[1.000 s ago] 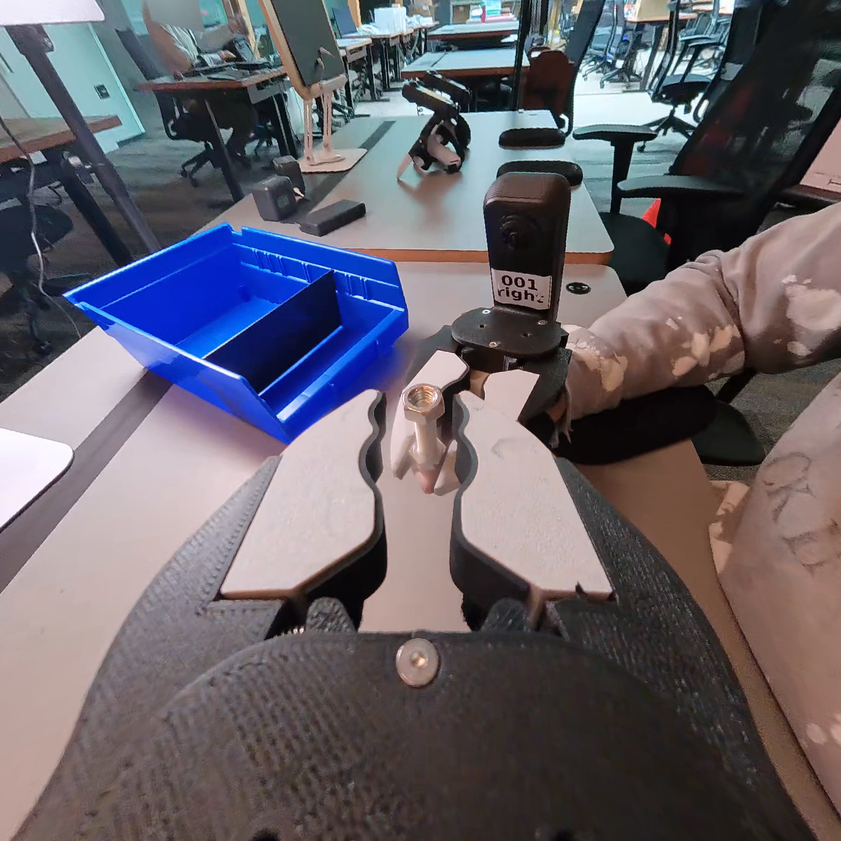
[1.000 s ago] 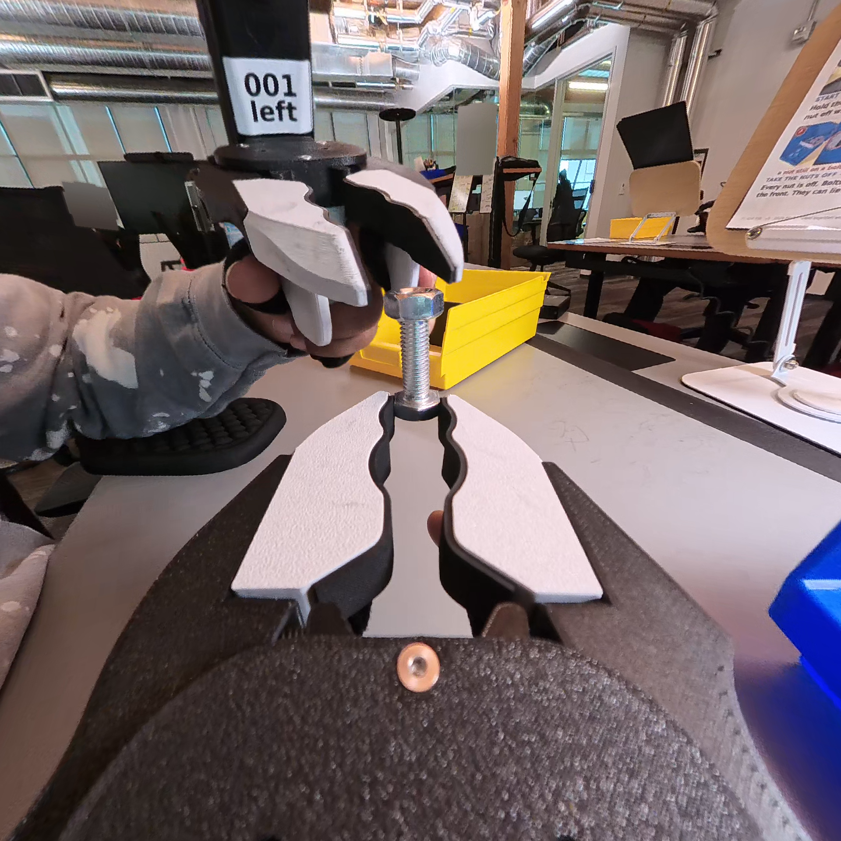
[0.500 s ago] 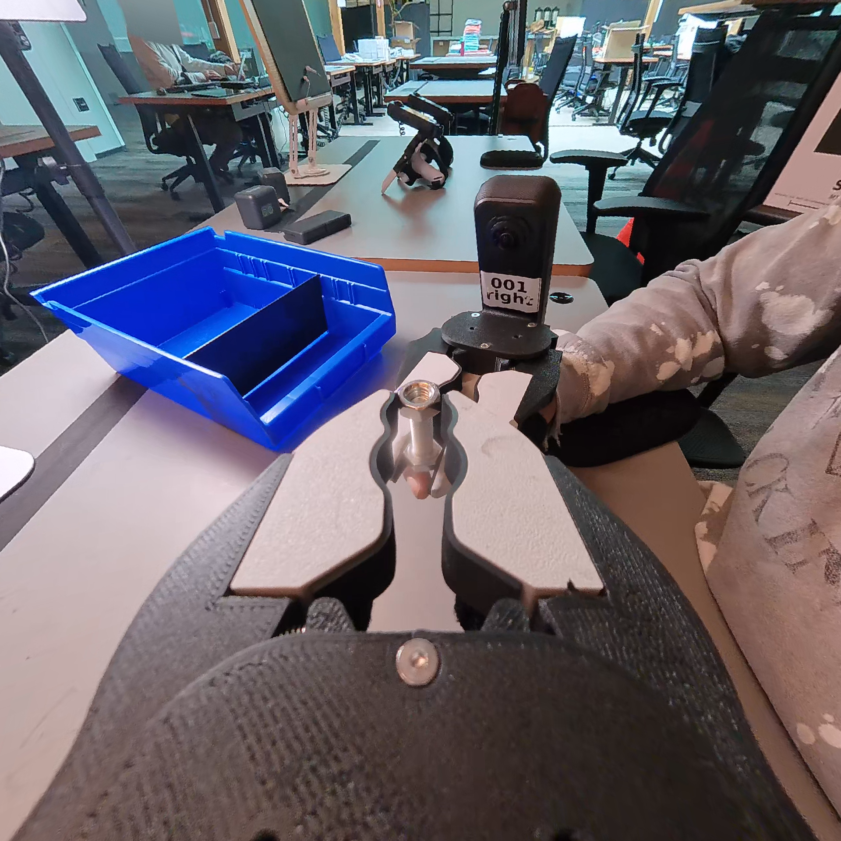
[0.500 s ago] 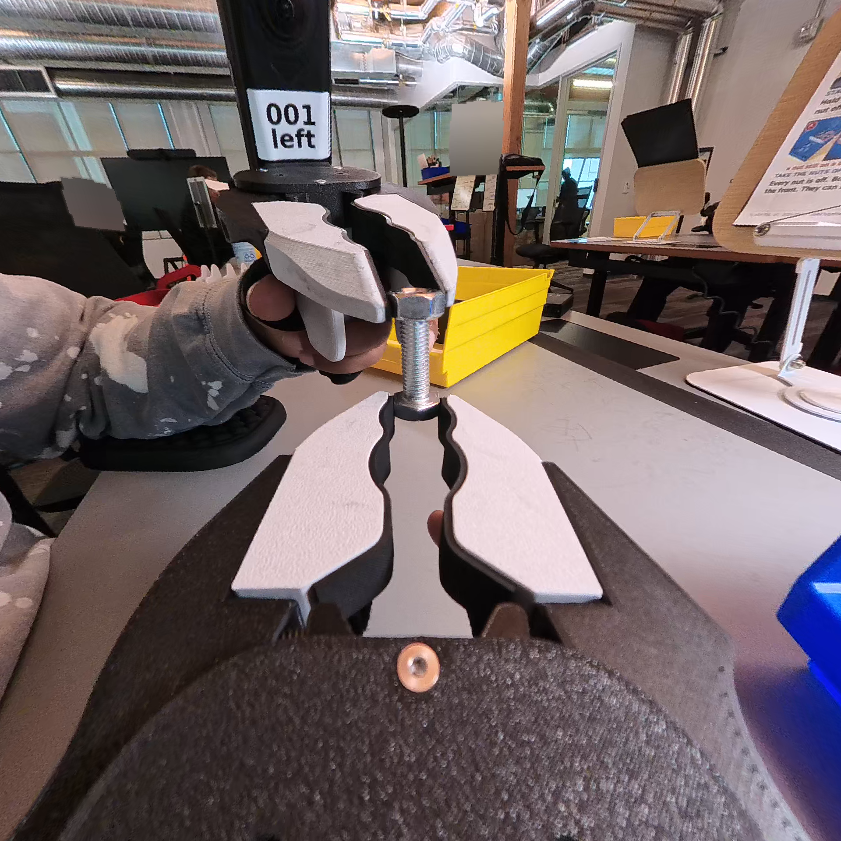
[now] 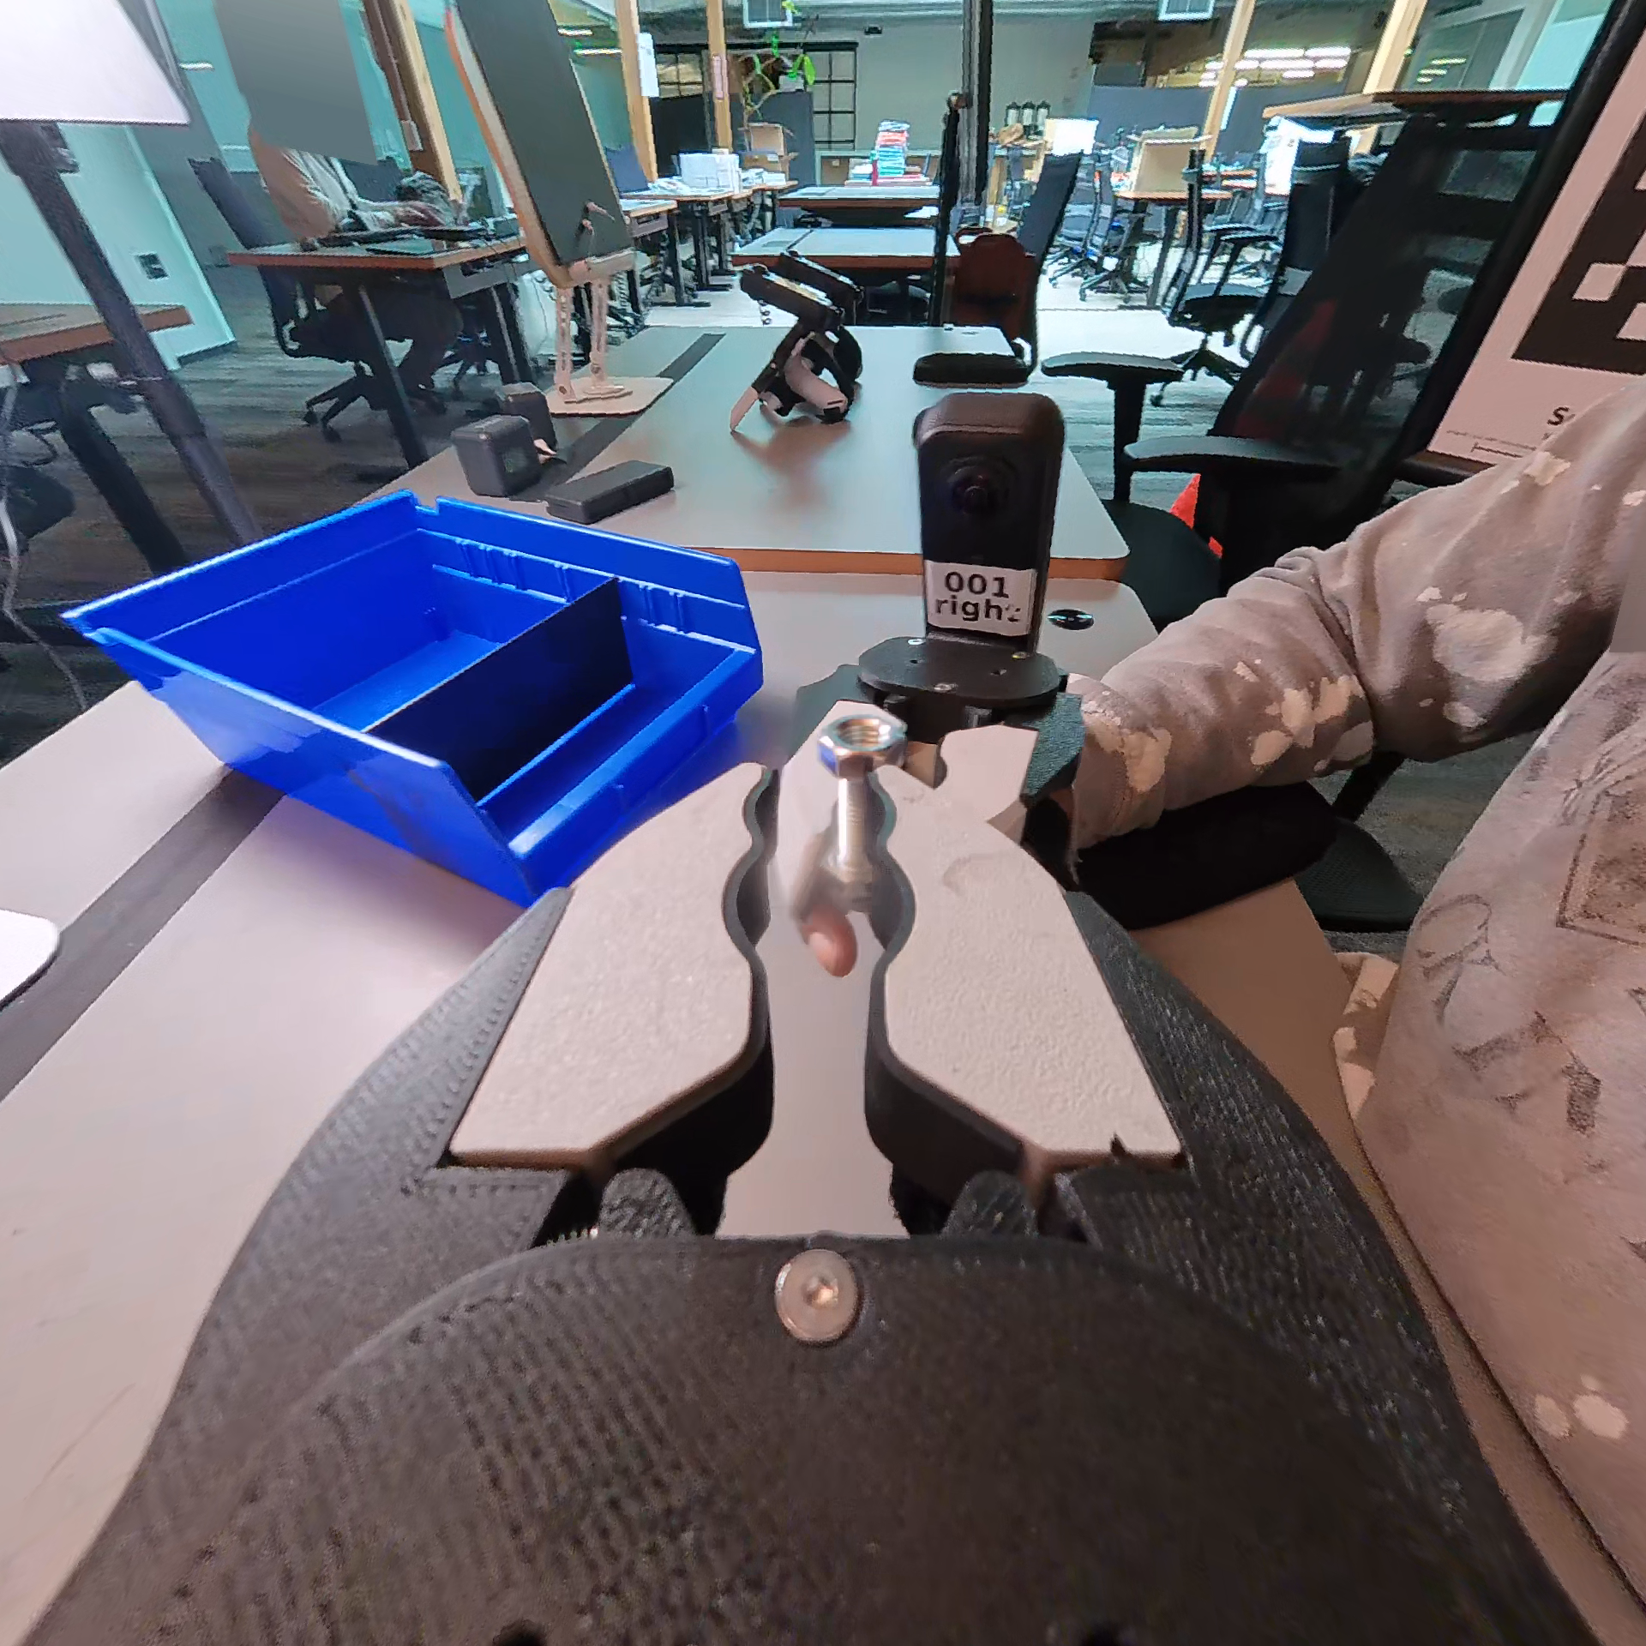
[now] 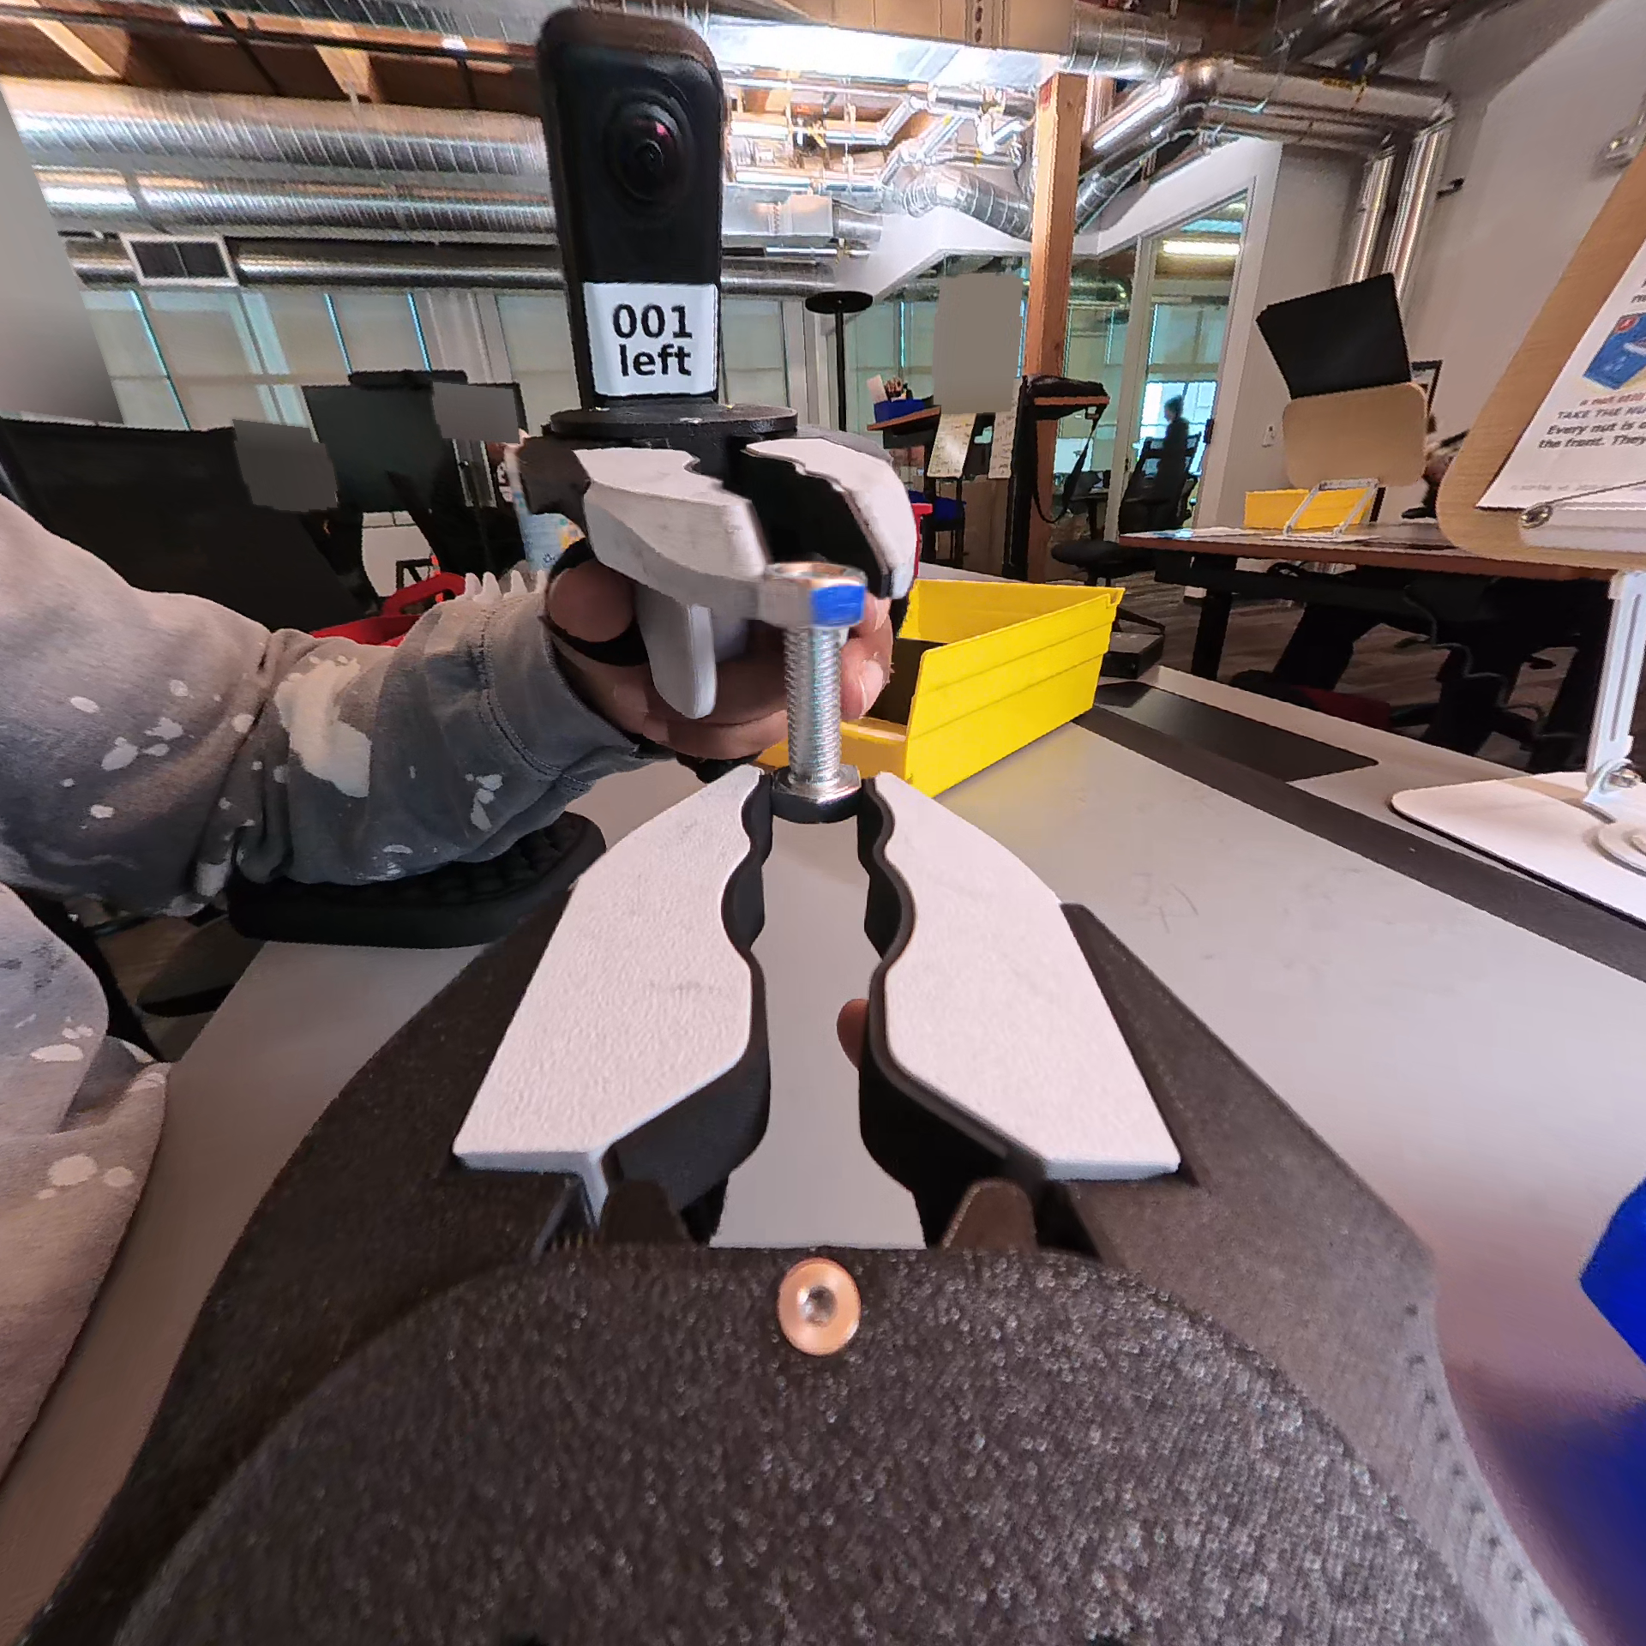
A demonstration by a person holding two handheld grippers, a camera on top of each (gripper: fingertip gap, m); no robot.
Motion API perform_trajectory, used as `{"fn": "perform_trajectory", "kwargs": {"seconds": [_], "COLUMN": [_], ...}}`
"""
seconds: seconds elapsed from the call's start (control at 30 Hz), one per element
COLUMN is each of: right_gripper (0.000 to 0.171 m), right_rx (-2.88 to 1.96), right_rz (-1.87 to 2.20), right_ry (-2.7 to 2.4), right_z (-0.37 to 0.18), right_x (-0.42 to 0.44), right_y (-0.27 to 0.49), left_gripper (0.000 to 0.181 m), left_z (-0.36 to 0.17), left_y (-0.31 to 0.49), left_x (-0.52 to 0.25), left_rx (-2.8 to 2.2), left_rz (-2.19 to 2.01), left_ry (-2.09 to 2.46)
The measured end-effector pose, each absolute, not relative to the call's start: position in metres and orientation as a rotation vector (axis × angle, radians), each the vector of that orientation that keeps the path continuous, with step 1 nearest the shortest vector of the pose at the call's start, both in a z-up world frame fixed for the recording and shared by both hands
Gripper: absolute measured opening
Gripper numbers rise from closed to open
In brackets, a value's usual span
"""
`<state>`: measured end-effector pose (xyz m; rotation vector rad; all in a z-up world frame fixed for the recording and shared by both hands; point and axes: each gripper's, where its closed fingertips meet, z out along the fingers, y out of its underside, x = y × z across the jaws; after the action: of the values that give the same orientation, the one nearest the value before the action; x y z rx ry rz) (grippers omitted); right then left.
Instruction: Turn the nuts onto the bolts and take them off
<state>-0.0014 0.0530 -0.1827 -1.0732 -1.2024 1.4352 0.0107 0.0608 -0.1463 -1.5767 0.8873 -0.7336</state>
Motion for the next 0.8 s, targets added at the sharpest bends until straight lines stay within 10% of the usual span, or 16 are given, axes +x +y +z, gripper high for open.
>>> {"fn": "perform_trajectory", "kwargs": {"seconds": [0.8], "right_gripper": [0.018], "right_rx": [-1.099], "right_rz": [1.412], "right_ry": [-1.186], "right_z": [-0.183], "right_x": [-0.002], "right_y": [0.059], "left_gripper": [0.028], "left_z": [-0.146], "left_y": [0.063], "left_x": [0.007], "left_rx": [-1.532], "left_rz": [-0.911], "left_ry": [0.781]}}
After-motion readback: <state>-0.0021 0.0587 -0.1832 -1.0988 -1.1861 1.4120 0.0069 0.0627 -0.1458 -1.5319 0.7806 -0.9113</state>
